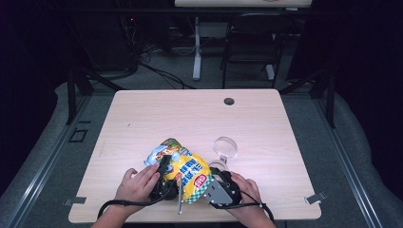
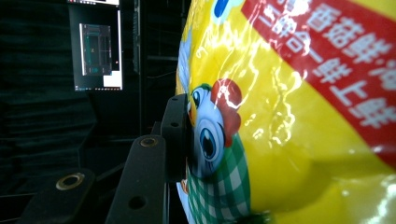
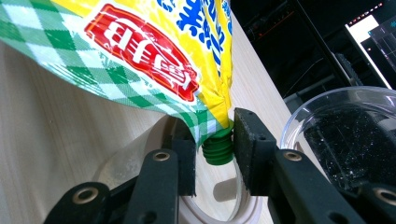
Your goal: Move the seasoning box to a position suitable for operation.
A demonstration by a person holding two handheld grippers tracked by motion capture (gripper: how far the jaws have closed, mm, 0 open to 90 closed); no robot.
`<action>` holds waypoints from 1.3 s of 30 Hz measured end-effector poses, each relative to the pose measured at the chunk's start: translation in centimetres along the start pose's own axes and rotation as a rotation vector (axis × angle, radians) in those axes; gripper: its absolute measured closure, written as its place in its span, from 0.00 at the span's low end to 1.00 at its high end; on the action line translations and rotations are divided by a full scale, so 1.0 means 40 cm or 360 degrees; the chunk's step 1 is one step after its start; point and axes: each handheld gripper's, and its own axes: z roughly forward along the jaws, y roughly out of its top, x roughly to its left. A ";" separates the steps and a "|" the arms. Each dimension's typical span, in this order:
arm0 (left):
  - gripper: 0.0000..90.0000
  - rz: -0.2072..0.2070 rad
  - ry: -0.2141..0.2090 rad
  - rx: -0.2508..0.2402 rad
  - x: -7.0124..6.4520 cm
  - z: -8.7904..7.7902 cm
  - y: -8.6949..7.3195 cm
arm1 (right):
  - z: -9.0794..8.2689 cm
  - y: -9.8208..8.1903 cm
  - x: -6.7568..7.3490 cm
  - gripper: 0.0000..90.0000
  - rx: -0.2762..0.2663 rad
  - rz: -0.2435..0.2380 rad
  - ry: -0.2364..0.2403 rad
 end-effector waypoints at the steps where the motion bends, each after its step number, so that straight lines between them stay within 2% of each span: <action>1: 0.74 0.0002 0.0009 0.0000 0.001 -0.001 0.000 | 0.000 0.000 0.000 0.79 -0.0002 0.0004 -0.0001; 3: 0.74 0.0007 0.0000 0.0009 0.001 -0.003 0.001 | 0.001 0.000 0.000 0.79 -0.0006 0.0005 0.0002; 9: 0.75 0.0060 0.0034 0.0029 0.008 -0.007 0.007 | 0.002 -0.001 -0.002 0.79 -0.0009 0.0026 0.0010; 19: 0.75 0.0098 0.0055 0.0034 0.013 -0.009 0.009 | 0.005 -0.002 0.000 0.79 -0.0022 0.0050 0.0007; 20: 0.75 0.0109 0.0036 0.0060 0.016 -0.013 0.011 | 0.006 -0.003 0.001 0.79 -0.0033 0.0062 0.0004; 26: 0.76 0.0163 0.0058 0.0062 0.024 -0.016 0.016 | 0.005 -0.004 -0.003 0.79 -0.0027 0.0076 0.0015; 27: 0.76 0.0174 0.0058 0.0063 0.025 -0.016 0.017 | 0.007 -0.005 -0.001 0.79 -0.0046 0.0100 0.0016; 29: 0.76 0.0163 0.0025 0.0066 0.027 -0.016 0.016 | 0.006 -0.005 -0.002 0.79 -0.0042 0.0098 0.0020; 32: 0.76 0.0168 0.0025 0.0068 0.029 -0.016 0.017 | 0.006 -0.005 -0.002 0.79 -0.0048 0.0109 0.0017; 35: 0.76 0.0214 0.0013 0.0080 0.035 -0.019 0.020 | 0.006 -0.006 -0.002 0.79 -0.0048 0.0105 0.0019; 39: 0.76 0.0225 0.0050 0.0056 0.036 -0.018 0.020 | 0.006 -0.006 -0.002 0.79 -0.0050 0.0098 0.0017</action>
